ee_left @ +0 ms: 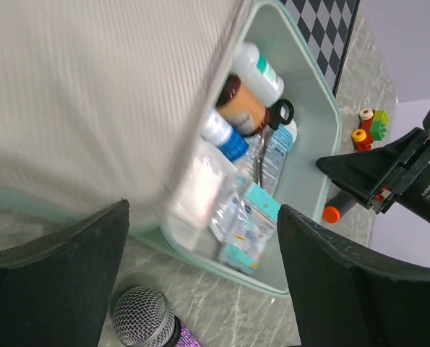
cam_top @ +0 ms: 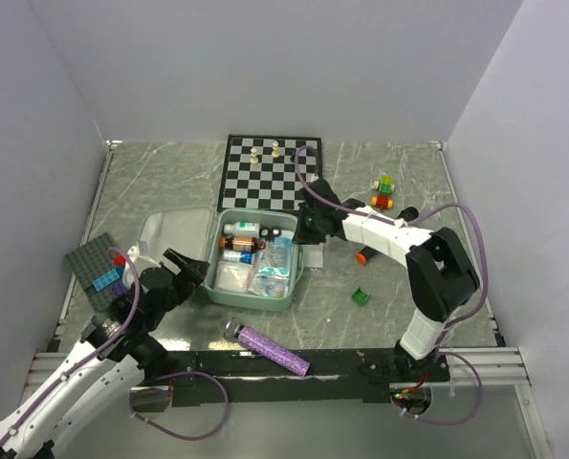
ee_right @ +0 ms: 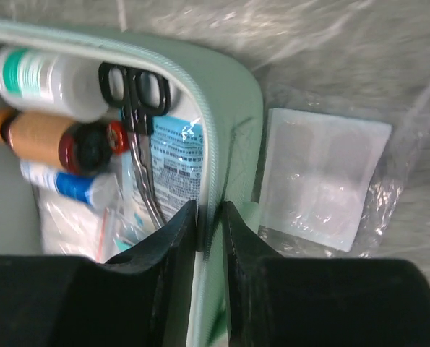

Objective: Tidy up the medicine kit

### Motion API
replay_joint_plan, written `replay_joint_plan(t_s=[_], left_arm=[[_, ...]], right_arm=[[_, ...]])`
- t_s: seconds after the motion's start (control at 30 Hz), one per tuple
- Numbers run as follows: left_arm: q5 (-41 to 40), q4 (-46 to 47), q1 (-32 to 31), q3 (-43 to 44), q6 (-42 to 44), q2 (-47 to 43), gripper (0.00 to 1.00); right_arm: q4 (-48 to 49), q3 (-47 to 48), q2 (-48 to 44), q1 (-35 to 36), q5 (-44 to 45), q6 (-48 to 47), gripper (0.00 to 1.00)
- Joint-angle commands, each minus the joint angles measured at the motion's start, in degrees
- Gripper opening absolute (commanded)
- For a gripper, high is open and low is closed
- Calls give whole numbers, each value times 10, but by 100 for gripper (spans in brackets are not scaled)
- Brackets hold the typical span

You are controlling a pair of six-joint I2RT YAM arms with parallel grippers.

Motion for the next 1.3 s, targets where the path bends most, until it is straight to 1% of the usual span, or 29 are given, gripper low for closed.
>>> replay_joint_plan(t_s=[0.0,0.13,0.27,0.43,0.57,0.7,0.73,0.77,0.8,0.87,0.93,1.03,1.1,1.17,1.27], left_arm=[[12,40,1,-6,-9,13,87],[16,53,1,-8,-9,29,87],[26,49,1,-3,0,43,88],[98,44,1,18,52,40,92],[145,22,-2,29,61,55,97],[172,11,-2,36,49,59,99],[179,16,-1,28,38,58,99],[193,23,-2,17,24,58,97],[216,37,-1,5,4,58,96],[229,46,-2,-20,-24,54,96],[230,57,-1,-54,-52,27,96],[232,80,-2,-99,-101,-57,97],[223,76,-2,-132,-133,-113,96],[202,59,-2,-158,-166,-159,96],[140,60,-2,-179,-180,-215,96]], right_arm=[[-34,-36,-30,-33,51,-53,21],[-32,-57,-55,-51,52,-60,21],[-19,-99,-85,-69,43,-62,21],[-11,-112,-94,-70,34,-63,23],[-5,-108,-88,-70,30,-66,24],[-1,-102,-83,-70,15,-66,25],[-1,-100,-83,-70,14,-66,25],[0,-100,-81,-70,13,-67,25],[0,-98,-80,-70,13,-69,25],[0,-93,-76,-70,11,-71,25],[4,-94,-75,-70,6,-71,25],[13,-104,-79,-70,-2,-70,25],[16,-110,-81,-70,-2,-71,25],[21,-117,-85,-70,-2,-72,25],[29,-125,-87,-70,-6,-69,25]])
